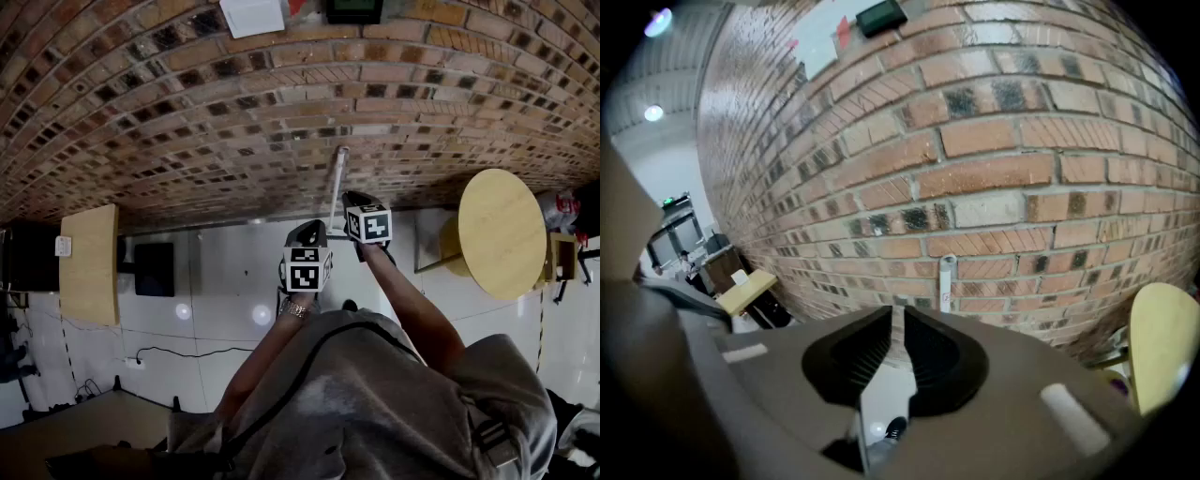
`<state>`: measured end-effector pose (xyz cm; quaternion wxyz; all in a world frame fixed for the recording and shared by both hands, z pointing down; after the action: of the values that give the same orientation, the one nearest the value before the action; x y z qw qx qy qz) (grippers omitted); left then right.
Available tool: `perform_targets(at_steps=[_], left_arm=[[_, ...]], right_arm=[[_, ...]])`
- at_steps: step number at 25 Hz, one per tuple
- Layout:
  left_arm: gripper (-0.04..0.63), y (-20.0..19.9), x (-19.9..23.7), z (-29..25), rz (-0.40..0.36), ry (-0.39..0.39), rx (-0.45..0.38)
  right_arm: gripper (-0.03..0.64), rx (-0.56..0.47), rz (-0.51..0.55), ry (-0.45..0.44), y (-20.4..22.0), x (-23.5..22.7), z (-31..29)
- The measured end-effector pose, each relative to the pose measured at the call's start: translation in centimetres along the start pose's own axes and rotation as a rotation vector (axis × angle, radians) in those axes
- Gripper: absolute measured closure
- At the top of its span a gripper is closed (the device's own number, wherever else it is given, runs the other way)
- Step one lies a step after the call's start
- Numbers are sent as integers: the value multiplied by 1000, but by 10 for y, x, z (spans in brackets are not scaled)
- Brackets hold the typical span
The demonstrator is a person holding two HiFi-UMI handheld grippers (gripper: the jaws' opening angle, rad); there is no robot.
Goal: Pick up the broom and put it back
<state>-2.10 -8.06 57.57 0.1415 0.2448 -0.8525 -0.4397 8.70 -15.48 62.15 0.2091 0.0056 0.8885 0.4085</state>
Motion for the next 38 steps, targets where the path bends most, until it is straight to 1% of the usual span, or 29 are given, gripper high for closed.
perform_targets(at_steps=[2,5,8,10,11,14,17,18,20,22,23,27,30,32,36,38], left_arm=[[588,-17,16,-2,-1,26,-26],[588,-39,50,-8,3,34,-55],[588,-45,79,-17,3,28,-29],[589,-42,90,-25,13,35,-1],[588,-41,94,-28,18,43,11],[588,-37,98,-37,29,62,35],[588,-37,105,-46,38,61,53],[588,-38,107,-48,41,58,55],[588,-42,109,-53,42,54,55],[588,-45,109,-59,48,52,54],[588,-47,109,-61,53,52,54],[588,-59,97,-74,48,66,47],[588,-68,90,-85,28,79,41],[589,-75,87,-91,11,88,34],[589,-85,82,-100,1,101,14],[589,-89,81,-103,7,109,13]], right_arm=[[554,25,-11,64,-7,-20,-42],[511,71,-23,147,-15,-45,-100],[506,101,-102,203,-20,-66,-134],[494,124,-162,236,-21,-75,-151],[494,137,-175,253,-21,-79,-158],[494,180,-151,286,-21,-87,-177],[494,204,-164,280,-23,-92,-191],[481,210,-173,279,-25,-94,-193],[476,221,-181,282,-27,-96,-193],[482,221,-148,286,-28,-95,-190],[523,223,-119,284,-29,-95,-188],[520,269,-50,224,-17,-93,-165],[519,283,-22,172,-7,-66,-129],[518,266,6,138,-10,-42,-101],[517,201,71,105,-34,-5,-51],[518,173,74,95,-48,4,-38]])
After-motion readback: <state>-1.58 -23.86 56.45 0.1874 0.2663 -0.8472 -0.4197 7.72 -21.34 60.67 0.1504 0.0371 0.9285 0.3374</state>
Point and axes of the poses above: the fingertips, and each gripper's own axes: z backward along the fingers, x to its left, y out of its underside, the point moved 3 cm from there along z, backward along the fingers, and after that the axes turned 9 degrees about -z, right-handed, at the moved point
